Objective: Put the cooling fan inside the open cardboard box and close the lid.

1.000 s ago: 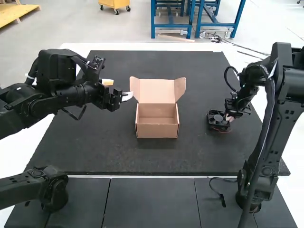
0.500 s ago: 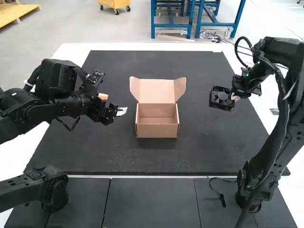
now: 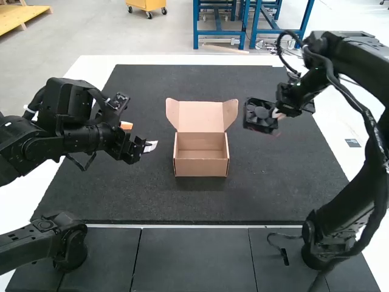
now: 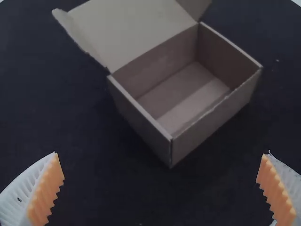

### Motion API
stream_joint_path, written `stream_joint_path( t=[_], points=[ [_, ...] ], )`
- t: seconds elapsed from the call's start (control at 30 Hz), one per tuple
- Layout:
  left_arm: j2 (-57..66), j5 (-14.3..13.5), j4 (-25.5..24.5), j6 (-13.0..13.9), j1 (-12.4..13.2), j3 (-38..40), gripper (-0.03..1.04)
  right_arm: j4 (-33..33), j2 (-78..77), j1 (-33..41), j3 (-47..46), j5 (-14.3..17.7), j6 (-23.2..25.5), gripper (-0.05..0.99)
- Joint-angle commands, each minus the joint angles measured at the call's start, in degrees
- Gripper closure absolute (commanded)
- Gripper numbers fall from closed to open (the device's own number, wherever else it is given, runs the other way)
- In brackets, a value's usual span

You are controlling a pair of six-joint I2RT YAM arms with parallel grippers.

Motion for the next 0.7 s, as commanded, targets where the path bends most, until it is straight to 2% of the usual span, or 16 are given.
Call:
stream_joint_path(
  t=[0.0, 0.43, 0.67],
  points=[
    [-1.24, -0.78, 0.35, 0.78, -0.24, -0.65, 0.04, -0.55, -2.51, 4.18, 2.69, -1.9, 4.09, 0.96],
    [-3.61, -1.3, 0.96, 0.78, -0.15, -2.5, 0.04, -0.72, -2.78, 15.78, 4.01, -1.9, 6.99, 0.96],
    [-4.58, -1.3, 2.02, 0.7, -0.15, -3.47, 0.04, 0.51, -0.58, 23.43, 4.19, -1.9, 11.3, 0.96]
  ],
)
